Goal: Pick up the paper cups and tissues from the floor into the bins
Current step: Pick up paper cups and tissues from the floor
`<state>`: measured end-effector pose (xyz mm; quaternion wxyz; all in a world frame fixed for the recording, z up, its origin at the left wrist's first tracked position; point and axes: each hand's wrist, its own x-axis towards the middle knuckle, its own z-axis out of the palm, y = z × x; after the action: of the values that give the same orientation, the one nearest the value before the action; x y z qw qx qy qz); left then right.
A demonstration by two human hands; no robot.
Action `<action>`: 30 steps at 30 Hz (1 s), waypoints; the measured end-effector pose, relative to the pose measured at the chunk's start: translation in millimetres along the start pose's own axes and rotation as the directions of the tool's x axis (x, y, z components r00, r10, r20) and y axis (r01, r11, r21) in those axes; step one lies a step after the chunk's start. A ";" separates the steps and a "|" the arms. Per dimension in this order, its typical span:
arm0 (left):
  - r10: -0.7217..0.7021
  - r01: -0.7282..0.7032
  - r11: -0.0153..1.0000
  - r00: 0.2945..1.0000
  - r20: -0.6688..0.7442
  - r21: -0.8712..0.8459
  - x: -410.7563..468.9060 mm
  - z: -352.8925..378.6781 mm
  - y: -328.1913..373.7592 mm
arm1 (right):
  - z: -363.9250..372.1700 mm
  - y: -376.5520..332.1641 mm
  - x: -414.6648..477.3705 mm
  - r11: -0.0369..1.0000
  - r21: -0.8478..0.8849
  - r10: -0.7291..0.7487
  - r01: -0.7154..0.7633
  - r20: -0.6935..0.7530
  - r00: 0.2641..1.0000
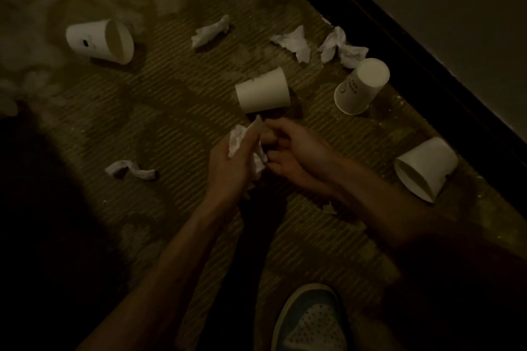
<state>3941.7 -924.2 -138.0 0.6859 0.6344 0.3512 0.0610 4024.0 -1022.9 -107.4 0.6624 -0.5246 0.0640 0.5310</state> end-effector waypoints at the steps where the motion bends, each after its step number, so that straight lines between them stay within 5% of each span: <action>1: 0.018 -0.018 1.000 1.000 -0.014 0.001 1.5 -1.6 1.7 | 0.4 -1.2 0.1 0.999 0.043 0.004 -0.005 0.009 1.000; 4: 0.068 -0.066 0.997 0.995 -0.068 0.033 8.5 -4.2 1.6 | 4.2 -2.7 0.9 1.000 -0.004 0.010 -0.010 0.000 1.000; 6: 0.089 -0.083 0.994 0.992 -0.092 0.069 12.7 -3.6 3.4 | 7.4 -5.6 2.5 0.984 -0.176 -0.040 0.013 -0.154 0.987; 9: 0.067 -0.062 0.997 0.991 -0.117 0.045 24.1 -7.4 10.4 | -1.8 -16.1 8.4 0.854 -0.509 -0.329 0.103 -0.375 0.867; 12: 0.051 -0.053 0.999 0.988 -0.144 -0.005 32.6 -10.6 17.9 | -20.2 -27.9 15.3 0.723 -0.671 -0.539 0.167 -0.396 0.743; 19: -0.035 0.047 0.997 0.982 -0.185 0.061 46.8 -5.4 23.0 | -33.0 -32.6 40.8 0.665 -0.741 -0.499 0.092 -0.350 0.793; 22: -0.081 0.078 0.997 0.991 -0.107 -0.029 50.1 -0.9 28.2 | -35.6 -35.5 40.2 0.615 -0.786 -0.516 0.063 -0.341 0.786; 30: -0.096 0.095 0.993 0.995 0.017 0.073 25.3 32.5 35.8 | -57.5 -58.0 -37.6 0.601 -0.799 -0.395 0.018 -0.277 0.876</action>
<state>3991.7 -931.0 -117.3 0.6682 0.6419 0.3760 0.0087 4079.8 -1084.0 -72.3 0.3981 -0.8640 -0.0904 0.2947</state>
